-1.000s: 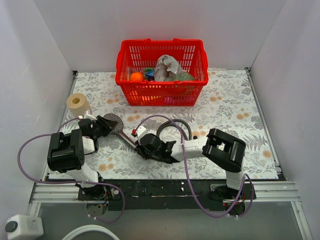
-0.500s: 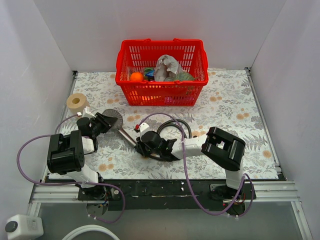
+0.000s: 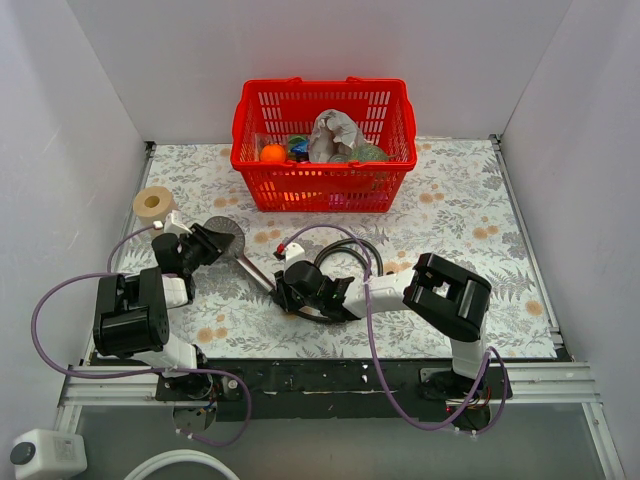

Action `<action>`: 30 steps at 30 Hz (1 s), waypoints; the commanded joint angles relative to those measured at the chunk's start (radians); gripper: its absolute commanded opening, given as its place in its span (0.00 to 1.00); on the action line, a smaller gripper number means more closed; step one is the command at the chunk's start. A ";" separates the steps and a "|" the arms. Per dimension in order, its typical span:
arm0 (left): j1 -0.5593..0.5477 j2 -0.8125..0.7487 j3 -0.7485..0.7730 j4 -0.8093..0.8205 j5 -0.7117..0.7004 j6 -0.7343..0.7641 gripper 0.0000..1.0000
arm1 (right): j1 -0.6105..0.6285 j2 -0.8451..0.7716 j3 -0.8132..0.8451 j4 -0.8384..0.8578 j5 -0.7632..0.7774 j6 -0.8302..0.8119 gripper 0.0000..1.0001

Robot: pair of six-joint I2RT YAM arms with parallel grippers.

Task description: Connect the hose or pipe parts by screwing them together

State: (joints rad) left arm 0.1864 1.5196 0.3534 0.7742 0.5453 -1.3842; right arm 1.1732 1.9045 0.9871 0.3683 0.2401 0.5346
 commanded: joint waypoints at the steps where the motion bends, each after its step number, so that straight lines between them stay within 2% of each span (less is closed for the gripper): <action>1: -0.057 0.016 -0.057 -0.130 0.214 0.043 0.00 | -0.049 -0.005 0.045 0.182 0.105 -0.001 0.30; 3: -0.058 0.028 -0.057 -0.122 0.211 0.050 0.00 | -0.050 -0.009 0.038 0.208 0.064 -0.028 0.32; 7: -0.064 0.048 -0.056 -0.119 0.214 0.056 0.00 | -0.047 0.008 0.045 0.233 0.007 -0.067 0.44; 15: -0.068 0.040 -0.054 -0.135 0.161 0.057 0.00 | -0.044 -0.005 0.058 0.239 -0.016 -0.085 0.47; 20: -0.070 0.013 -0.045 -0.144 0.111 0.048 0.00 | -0.044 -0.108 0.027 0.179 -0.012 -0.096 0.54; 22: -0.070 0.011 -0.045 -0.145 0.107 0.042 0.00 | -0.049 -0.172 -0.010 0.169 -0.005 -0.152 0.59; 24: -0.068 0.005 -0.045 -0.147 0.104 0.042 0.00 | -0.070 -0.206 -0.042 0.150 -0.022 -0.189 0.59; 27: -0.056 -0.001 -0.041 -0.153 0.096 0.039 0.00 | -0.122 -0.254 -0.071 0.150 -0.133 -0.245 0.59; 30: -0.033 -0.010 -0.041 -0.162 0.094 0.039 0.00 | -0.145 -0.266 -0.087 0.115 -0.229 -0.320 0.55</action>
State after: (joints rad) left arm 0.1272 1.5505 0.3172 0.6514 0.6239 -1.3590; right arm 1.0618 1.6691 0.9318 0.4538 0.1158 0.3298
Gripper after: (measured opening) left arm 0.294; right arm 0.585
